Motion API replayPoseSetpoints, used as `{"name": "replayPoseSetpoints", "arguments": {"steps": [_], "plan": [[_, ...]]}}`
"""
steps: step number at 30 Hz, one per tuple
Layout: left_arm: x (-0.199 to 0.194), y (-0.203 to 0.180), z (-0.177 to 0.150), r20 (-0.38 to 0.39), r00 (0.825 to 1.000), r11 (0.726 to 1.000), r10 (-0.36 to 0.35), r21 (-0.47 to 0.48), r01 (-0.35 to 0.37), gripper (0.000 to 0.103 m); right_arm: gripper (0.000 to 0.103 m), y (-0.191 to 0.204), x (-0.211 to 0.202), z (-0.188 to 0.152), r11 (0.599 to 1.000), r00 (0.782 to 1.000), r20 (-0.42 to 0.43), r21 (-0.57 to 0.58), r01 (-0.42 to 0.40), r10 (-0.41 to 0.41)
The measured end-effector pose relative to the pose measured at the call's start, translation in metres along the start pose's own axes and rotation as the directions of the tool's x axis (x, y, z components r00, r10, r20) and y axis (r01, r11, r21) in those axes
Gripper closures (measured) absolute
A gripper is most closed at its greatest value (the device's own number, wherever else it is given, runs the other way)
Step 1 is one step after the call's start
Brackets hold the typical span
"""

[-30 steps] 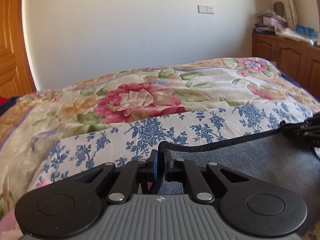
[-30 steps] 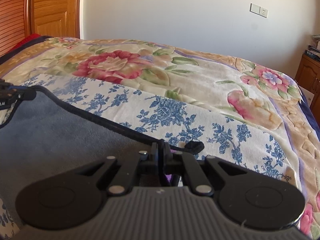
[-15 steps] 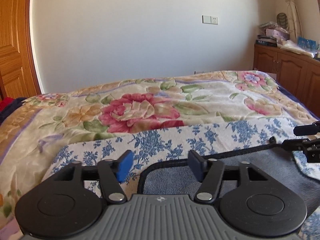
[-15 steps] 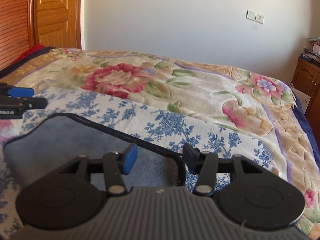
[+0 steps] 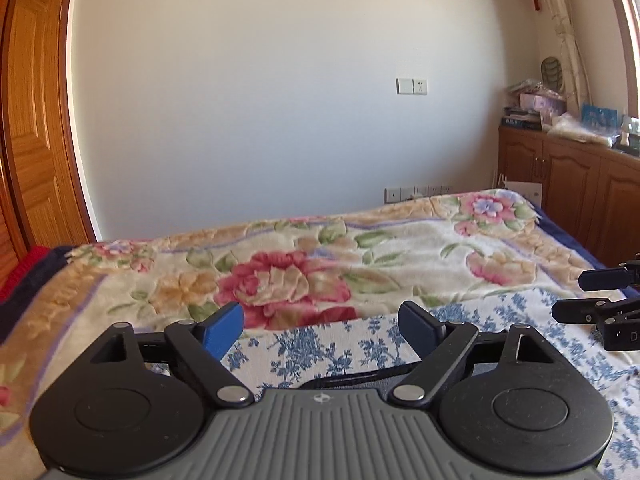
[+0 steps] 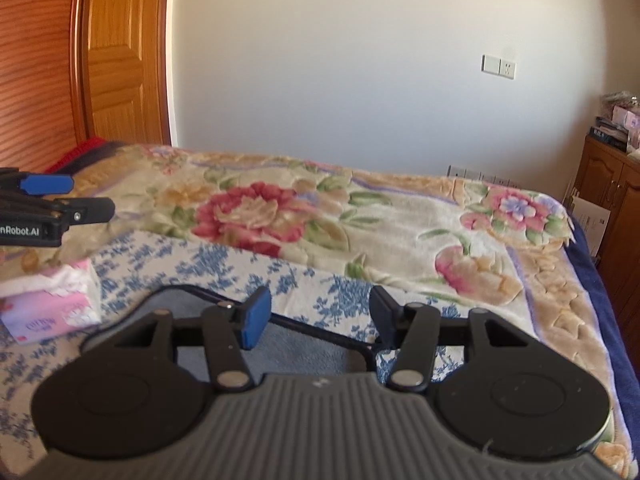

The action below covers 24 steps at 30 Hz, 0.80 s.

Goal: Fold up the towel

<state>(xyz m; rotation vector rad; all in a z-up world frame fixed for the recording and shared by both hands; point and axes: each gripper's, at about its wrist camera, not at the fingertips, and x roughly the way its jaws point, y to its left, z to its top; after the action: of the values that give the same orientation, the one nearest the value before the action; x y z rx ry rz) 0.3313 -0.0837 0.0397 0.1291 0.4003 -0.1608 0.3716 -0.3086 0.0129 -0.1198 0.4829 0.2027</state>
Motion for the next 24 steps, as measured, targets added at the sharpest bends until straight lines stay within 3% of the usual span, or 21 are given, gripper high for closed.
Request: {"name": "replayPoseSetpoints", "arguments": {"steps": [8, 24], "plan": [[-0.051, -0.001, 0.013, 0.045, 0.999, 1.000, 0.016, 0.013, -0.017, 0.013, 0.046, 0.013, -0.038, 0.008, 1.000, 1.000, 0.031, 0.004, -0.001, 0.001], [-0.135, 0.008, 0.022, 0.062, 0.998, 1.000, 0.024, 0.018, -0.025, 0.013, 0.046, 0.040, -0.105, 0.010, 1.000, 0.998, 0.061, 0.015, -0.015, 0.014]]}}
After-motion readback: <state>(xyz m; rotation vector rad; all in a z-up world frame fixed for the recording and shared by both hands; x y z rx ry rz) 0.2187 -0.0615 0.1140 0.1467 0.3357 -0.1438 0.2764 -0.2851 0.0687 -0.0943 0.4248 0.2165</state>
